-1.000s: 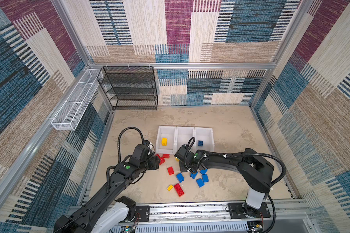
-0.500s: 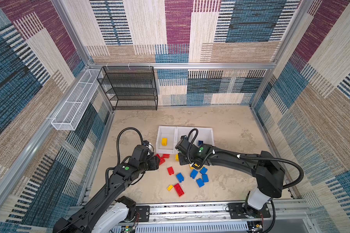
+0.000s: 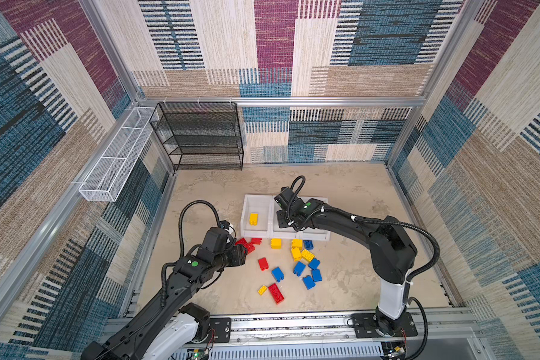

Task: Sort the legos into containers by color
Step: Place the lego in the container.

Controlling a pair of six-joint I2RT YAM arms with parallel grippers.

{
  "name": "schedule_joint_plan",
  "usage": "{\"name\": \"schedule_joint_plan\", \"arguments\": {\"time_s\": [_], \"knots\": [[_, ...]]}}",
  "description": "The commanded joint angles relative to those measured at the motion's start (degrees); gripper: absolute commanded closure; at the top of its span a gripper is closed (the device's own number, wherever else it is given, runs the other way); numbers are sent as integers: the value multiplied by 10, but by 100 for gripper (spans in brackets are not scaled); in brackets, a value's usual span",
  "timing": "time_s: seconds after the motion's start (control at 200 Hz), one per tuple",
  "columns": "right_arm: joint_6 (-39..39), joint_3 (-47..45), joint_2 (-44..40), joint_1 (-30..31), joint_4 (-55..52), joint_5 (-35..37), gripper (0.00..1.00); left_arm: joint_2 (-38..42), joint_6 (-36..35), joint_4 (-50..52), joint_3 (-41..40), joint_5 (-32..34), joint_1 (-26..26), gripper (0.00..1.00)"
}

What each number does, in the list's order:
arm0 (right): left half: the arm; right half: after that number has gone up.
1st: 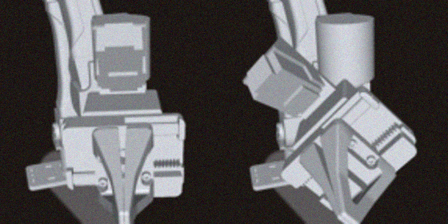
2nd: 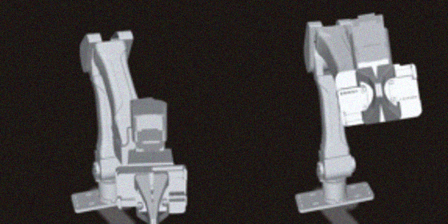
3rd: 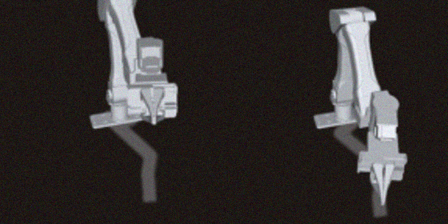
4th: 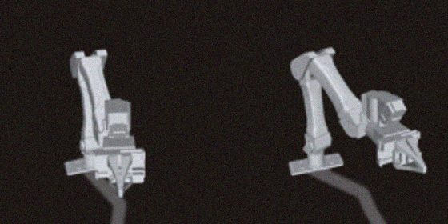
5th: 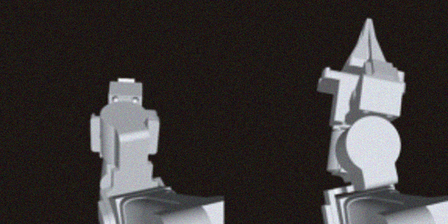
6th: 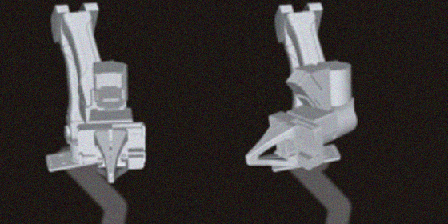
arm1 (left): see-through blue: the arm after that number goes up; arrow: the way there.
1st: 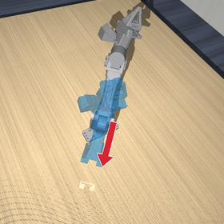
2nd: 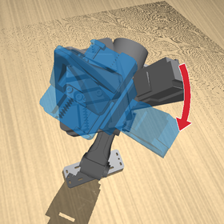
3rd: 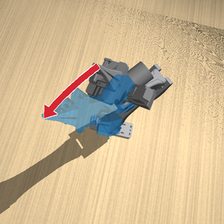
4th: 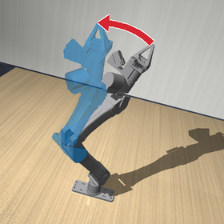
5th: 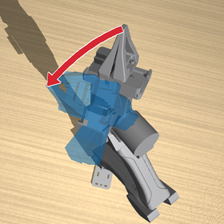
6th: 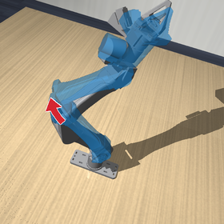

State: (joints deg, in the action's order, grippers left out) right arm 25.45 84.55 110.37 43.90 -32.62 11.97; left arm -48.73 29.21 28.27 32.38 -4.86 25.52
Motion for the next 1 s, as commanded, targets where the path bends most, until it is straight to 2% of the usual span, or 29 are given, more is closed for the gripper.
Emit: {"name": "schedule_joint_plan", "arguments": {"time_s": [0.0,0.19,0.285,0.716,0.997], "knots": [[-15,11,9,-5,13,-6,66,10,22,-9,-9,-10,0,37],[-14,15,9,-7,7,-3,45,15,26,-9,-19,-15,0,37],[-13,12,4,-7,5,1,40,14,26,-9,-20,-18,0,37],[1,-23,-48,-7,8,-8,36,10,28,-10,-19,-30,1,37],[25,-97,-126,-7,16,-21,36,-10,32,-10,-13,-37,15,37]]}}
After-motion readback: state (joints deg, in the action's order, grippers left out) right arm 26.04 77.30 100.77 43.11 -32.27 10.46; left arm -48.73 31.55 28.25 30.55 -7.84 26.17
